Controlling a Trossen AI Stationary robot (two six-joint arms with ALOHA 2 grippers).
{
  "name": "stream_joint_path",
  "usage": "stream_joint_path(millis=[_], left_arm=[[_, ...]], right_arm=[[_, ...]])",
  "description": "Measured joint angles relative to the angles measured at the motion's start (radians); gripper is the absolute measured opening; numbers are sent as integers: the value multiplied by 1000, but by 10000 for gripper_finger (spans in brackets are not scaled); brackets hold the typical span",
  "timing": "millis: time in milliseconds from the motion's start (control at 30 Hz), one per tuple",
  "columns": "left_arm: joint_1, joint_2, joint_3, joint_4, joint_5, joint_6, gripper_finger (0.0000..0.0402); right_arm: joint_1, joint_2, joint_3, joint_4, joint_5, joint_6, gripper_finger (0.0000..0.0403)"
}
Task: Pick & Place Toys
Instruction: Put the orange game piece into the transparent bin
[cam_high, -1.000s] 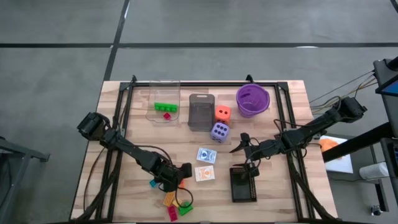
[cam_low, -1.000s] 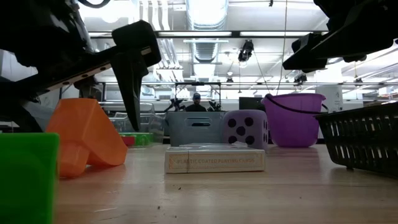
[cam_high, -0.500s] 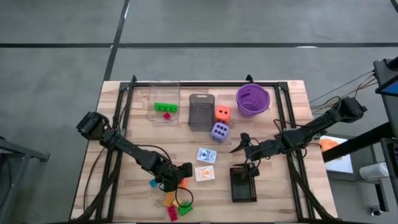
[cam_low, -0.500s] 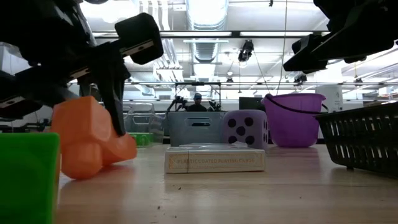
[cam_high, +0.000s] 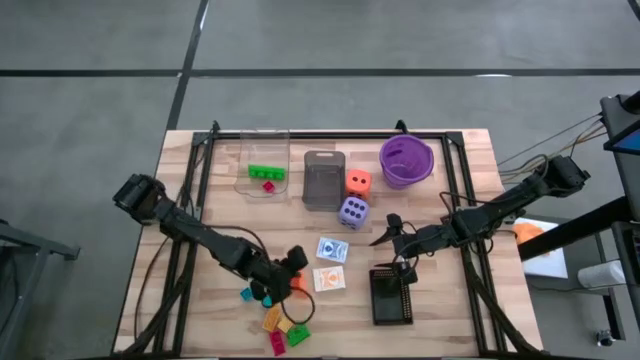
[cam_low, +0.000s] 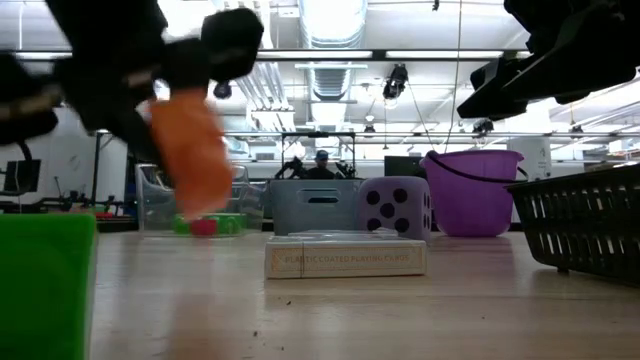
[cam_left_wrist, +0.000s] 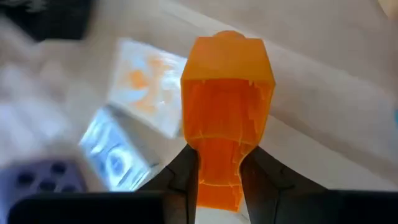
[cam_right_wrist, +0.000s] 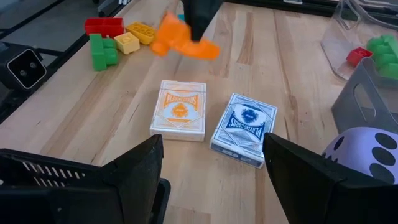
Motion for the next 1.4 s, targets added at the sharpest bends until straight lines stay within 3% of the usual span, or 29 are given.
stream_joint_path(millis=[133,333,433,533,633,733,867,967,1100,1200,1300,1400], left_arm=[[10,-102,-79,237,0,-190,87],[27,-232,-428,1019,-5,-313,87],[60,-240,-568,1255,-129,-398,87],[80,-257,-616,1305,-290,-405,87],[115,-314,-593,1224,-441,-393,87],[184,-400,-529,883,-598,-469,86],[325,-498,-411,362,-656,-708,85],[439,-539,-338,92,-670,-860,85],[570,-556,-280,-87,-615,-972,85],[657,-556,-276,-106,-462,-984,86],[730,-554,-284,-96,-320,-995,136],[778,-556,-284,-97,-250,-1024,210]], right_arm=[[0,0,0,1,0,0,275],[0,11,0,32,-3,-16,275],[0,25,0,58,-20,-23,275],[0,41,0,83,-25,-27,275],[0,53,0,102,-25,-31,275],[0,58,0,113,-25,-34,275],[0,54,0,128,-25,-47,275],[0,51,0,140,-24,-68,275],[0,51,0,143,-24,-81,275],[0,51,0,142,-24,-84,275],[0,51,0,140,-26,-86,275],[0,51,0,139,-32,-85,275]])
